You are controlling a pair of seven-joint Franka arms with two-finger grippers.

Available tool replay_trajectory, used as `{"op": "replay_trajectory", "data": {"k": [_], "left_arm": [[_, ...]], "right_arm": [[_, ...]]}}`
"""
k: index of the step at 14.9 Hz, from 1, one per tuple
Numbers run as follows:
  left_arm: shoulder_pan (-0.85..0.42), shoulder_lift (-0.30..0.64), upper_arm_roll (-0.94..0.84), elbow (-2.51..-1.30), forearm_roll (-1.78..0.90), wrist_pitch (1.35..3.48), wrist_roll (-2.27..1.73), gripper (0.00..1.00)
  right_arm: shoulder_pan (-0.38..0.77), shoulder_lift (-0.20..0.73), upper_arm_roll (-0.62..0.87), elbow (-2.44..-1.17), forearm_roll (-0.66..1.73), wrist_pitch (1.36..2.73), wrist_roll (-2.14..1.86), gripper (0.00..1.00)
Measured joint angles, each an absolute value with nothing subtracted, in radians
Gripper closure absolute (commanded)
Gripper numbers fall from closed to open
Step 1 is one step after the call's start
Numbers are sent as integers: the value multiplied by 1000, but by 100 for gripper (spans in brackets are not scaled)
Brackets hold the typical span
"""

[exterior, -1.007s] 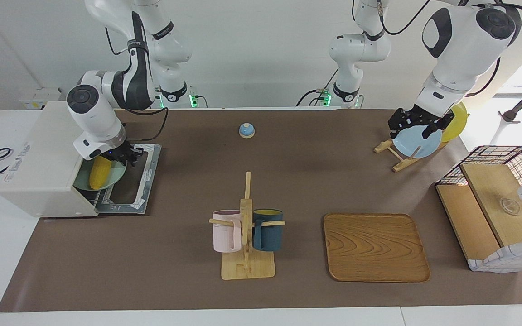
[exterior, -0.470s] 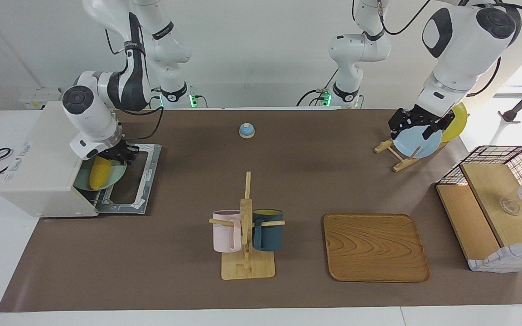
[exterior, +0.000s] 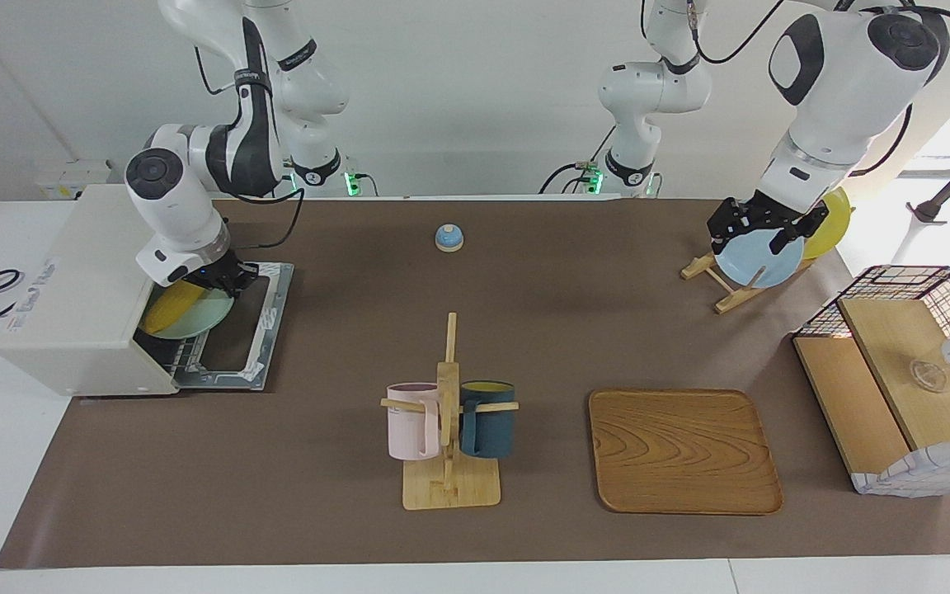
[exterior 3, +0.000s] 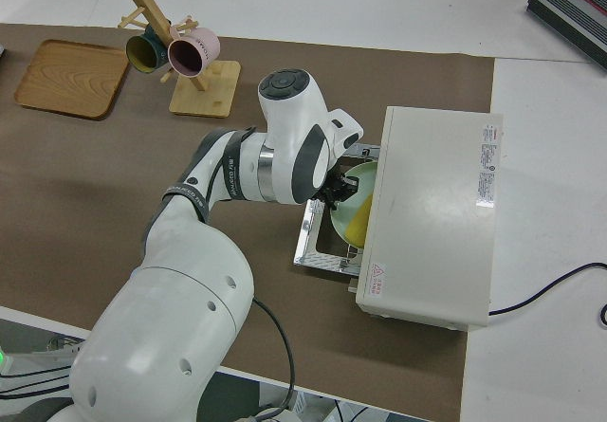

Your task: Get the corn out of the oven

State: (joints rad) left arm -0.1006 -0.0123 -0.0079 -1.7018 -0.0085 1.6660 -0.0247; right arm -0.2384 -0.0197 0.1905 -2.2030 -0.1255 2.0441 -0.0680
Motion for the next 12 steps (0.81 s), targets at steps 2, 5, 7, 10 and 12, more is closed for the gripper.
{"op": "replay_trajectory", "data": {"k": [2, 5, 7, 10, 12], "left_arm": [[-101, -12, -8, -1702, -8, 1666, -25, 0], [-101, -12, -8, -1702, -8, 1667, -25, 0], [-100, -12, -7, -1702, -8, 1667, -25, 0], [-100, -12, -6, -1702, -8, 1671, -25, 0], [-100, -12, -5, -1702, -8, 1674, -25, 0]], "right_arm": [[-155, -18, 191, -2172, -126, 2013, -11, 100], [5, 8, 197, -2080, -126, 1906, 179, 100], [110, 54, 200, -1993, -126, 1850, 325, 100], [221, 106, 202, -1923, -114, 1843, 450, 100], [282, 136, 202, -1886, -98, 1843, 526, 100]]}}
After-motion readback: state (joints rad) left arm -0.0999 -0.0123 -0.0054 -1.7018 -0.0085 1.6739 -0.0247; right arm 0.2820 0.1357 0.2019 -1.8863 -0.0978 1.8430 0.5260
